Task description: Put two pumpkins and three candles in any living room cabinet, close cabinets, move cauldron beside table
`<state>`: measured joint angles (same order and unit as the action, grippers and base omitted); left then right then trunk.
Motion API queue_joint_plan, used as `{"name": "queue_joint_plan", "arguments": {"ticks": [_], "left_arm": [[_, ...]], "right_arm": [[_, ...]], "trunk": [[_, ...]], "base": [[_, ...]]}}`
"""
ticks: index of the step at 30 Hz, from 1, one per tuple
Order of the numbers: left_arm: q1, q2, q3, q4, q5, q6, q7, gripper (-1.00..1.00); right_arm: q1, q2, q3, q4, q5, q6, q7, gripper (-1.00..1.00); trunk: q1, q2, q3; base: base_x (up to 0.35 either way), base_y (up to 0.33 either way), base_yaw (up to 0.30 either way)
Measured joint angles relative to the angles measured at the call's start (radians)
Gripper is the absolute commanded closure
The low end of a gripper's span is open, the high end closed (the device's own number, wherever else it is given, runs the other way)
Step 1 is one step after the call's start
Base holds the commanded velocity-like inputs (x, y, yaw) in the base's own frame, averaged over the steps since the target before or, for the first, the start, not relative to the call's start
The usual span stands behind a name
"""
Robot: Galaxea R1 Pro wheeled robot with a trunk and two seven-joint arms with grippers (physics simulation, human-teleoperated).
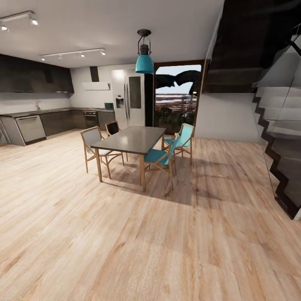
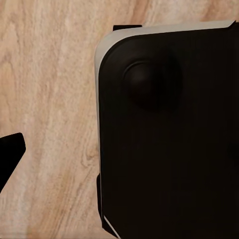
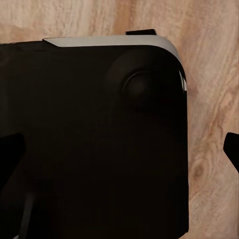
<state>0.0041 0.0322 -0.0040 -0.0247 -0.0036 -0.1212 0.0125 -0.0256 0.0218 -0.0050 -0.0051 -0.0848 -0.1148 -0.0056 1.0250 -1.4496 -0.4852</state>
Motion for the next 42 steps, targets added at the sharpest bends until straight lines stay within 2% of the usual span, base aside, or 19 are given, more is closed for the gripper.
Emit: {"name": "queue_joint_plan", "arguments": {"ticks": [8,42], "left_arm": [[0.0,0.0,0.0,0.0,0.0,0.0,0.0,-1.0],[0.0,0.0,0.0,0.0,0.0,0.0,0.0,-1.0]], "right_arm": [[0.0,0.001,0.004,0.001,0.007,-0.001,-0.001,-1.0],[0.0,0.001,0.006,0.001,0.011,-0.009,-0.001,-1.0]], "trunk": [[0.0,0.0,0.0],[0.0,0.0,0.0]], "base": [[0.0,0.0,0.102],[0.0,0.0,0.272]]}}
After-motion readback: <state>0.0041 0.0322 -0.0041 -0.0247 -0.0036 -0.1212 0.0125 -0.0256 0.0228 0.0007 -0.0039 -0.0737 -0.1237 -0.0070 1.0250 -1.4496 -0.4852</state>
